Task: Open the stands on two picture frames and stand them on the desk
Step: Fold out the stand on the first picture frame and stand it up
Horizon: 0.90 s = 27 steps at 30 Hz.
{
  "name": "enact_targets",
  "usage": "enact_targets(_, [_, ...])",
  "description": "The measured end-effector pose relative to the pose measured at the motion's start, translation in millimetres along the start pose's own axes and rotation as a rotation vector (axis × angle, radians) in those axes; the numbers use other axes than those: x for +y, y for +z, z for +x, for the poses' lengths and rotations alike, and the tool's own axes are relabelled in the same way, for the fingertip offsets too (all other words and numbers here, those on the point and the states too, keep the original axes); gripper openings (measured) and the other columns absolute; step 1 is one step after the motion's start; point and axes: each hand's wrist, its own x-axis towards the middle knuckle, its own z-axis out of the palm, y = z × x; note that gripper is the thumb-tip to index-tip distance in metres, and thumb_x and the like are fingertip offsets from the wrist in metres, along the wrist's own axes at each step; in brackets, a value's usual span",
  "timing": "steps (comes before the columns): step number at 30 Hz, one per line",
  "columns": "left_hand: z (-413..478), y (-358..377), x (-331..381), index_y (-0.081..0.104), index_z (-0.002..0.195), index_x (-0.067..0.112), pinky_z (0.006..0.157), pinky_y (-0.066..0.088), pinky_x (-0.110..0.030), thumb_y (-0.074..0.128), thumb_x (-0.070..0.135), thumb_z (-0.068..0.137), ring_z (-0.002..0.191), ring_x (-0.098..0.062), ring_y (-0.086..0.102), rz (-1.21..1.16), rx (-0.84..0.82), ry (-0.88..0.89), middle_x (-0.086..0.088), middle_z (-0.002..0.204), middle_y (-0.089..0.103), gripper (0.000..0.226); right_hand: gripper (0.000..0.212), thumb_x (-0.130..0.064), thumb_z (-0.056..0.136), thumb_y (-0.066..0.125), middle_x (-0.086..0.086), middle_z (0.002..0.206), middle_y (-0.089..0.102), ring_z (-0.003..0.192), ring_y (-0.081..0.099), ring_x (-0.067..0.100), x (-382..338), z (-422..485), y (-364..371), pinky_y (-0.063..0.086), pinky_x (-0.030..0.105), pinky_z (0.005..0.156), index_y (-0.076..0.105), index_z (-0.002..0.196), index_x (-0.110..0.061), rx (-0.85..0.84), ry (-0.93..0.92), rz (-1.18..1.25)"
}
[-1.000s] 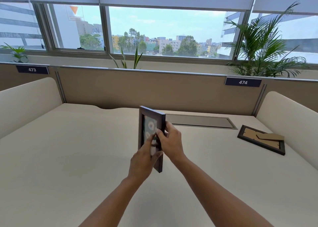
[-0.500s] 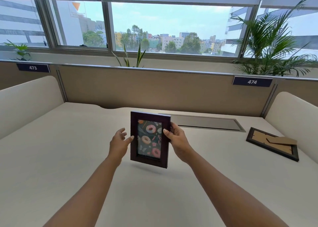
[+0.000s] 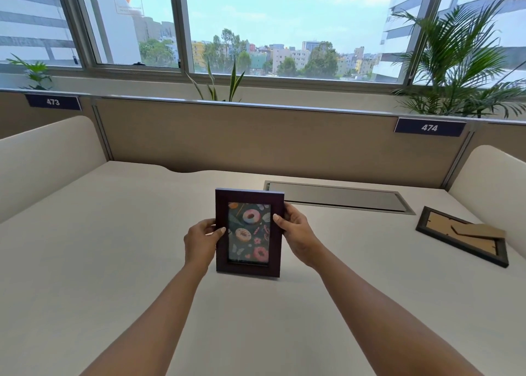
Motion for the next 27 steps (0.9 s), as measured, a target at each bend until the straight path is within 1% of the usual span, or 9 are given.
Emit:
enact_targets(3, [0,1,1,0.058,0.115,0.001,0.089,0.051,-0.05,0.064,0.006,0.08,0.098,-0.032,0.061,0.023,-0.004,0.006,-0.02,0.111,0.064,0.036,0.026,-0.005,0.092,0.044,0.002,0.103,0.064,0.094,0.062,0.013,3,0,-3,0.054,0.02,0.074,0.053,0.116,-0.013,0.001,0.004,0.017])
enact_targets(11, [-2,6,-6,0.059,0.114,0.003,0.087,0.052,-0.051,0.068,0.011,0.078,0.097,-0.034,0.063,0.152,0.026,0.048,-0.019,0.108,0.067,0.037,0.029,-0.008,0.093,0.045,0.003,0.107,0.062,0.097,0.06,0.013,5,-2,-4,0.054,0.02,0.077,0.047,0.122,-0.009,0.025,0.011,-0.006])
enact_targets(15, [-4,5,-11,0.059,0.114,0.002,0.086,0.052,-0.051,0.067,0.011,0.079,0.098,-0.036,0.062,0.204,0.024,0.056,-0.02,0.108,0.067,0.037,0.018,-0.015,0.093,0.046,-0.001,0.104,0.063,0.092,0.063,0.009,10,-7,-4,0.054,0.017,0.07,0.052,0.109,-0.021,0.05,0.065,-0.09])
enact_targets(16, [-5,5,-12,0.058,0.114,0.001,0.087,0.052,-0.05,0.066,0.011,0.08,0.099,-0.035,0.062,0.216,0.019,0.057,-0.02,0.109,0.067,0.037,0.018,-0.015,0.093,0.046,-0.001,0.104,0.063,0.092,0.063,0.009,13,-9,-4,0.054,0.017,0.069,0.052,0.109,-0.021,0.055,0.081,-0.114])
enact_targets(20, [-11,5,-18,0.057,0.115,0.002,0.089,0.051,-0.044,0.065,0.014,0.081,0.099,-0.033,0.062,0.251,0.006,0.059,-0.019,0.111,0.067,0.037,0.031,-0.016,0.089,0.055,-0.001,0.107,0.061,0.097,0.061,0.01,24,-19,-6,0.054,0.016,0.067,0.046,0.119,-0.012,0.06,0.153,-0.186])
enact_targets(22, [-15,4,-22,0.054,0.118,0.004,0.09,0.05,-0.044,0.066,0.018,0.081,0.099,-0.033,0.062,0.256,-0.012,0.046,-0.018,0.115,0.065,0.041,0.044,-0.018,0.085,0.061,0.001,0.115,0.057,0.107,0.057,0.016,27,-26,-7,0.054,0.019,0.071,0.042,0.124,-0.014,0.041,0.217,-0.257])
enact_targets(24, [-19,5,-27,0.047,0.123,0.005,0.091,0.048,-0.045,0.066,0.021,0.081,0.102,-0.033,0.06,0.264,-0.045,0.01,-0.017,0.122,0.06,0.049,0.056,-0.023,0.082,0.065,0.005,0.127,0.05,0.117,0.05,0.021,32,-33,-11,0.051,0.026,0.085,0.036,0.13,-0.016,0.018,0.29,-0.388])
enact_targets(26, [-26,6,-33,0.041,0.128,0.006,0.095,0.046,-0.045,0.066,0.021,0.08,0.108,-0.033,0.058,0.276,-0.091,-0.029,-0.017,0.128,0.055,0.056,0.065,-0.027,0.08,0.067,0.007,0.136,0.043,0.125,0.042,0.023,38,-42,-16,0.042,0.034,0.1,0.032,0.134,-0.016,0.008,0.352,-0.545])
enact_targets(27, [-30,7,-37,0.039,0.129,0.006,0.096,0.045,-0.044,0.067,0.021,0.08,0.111,-0.033,0.056,0.277,-0.115,-0.045,-0.016,0.13,0.054,0.058,0.068,-0.028,0.08,0.067,0.008,0.14,0.039,0.129,0.037,0.023,41,-46,-18,0.038,0.034,0.103,0.03,0.136,-0.016,0.006,0.375,-0.618])
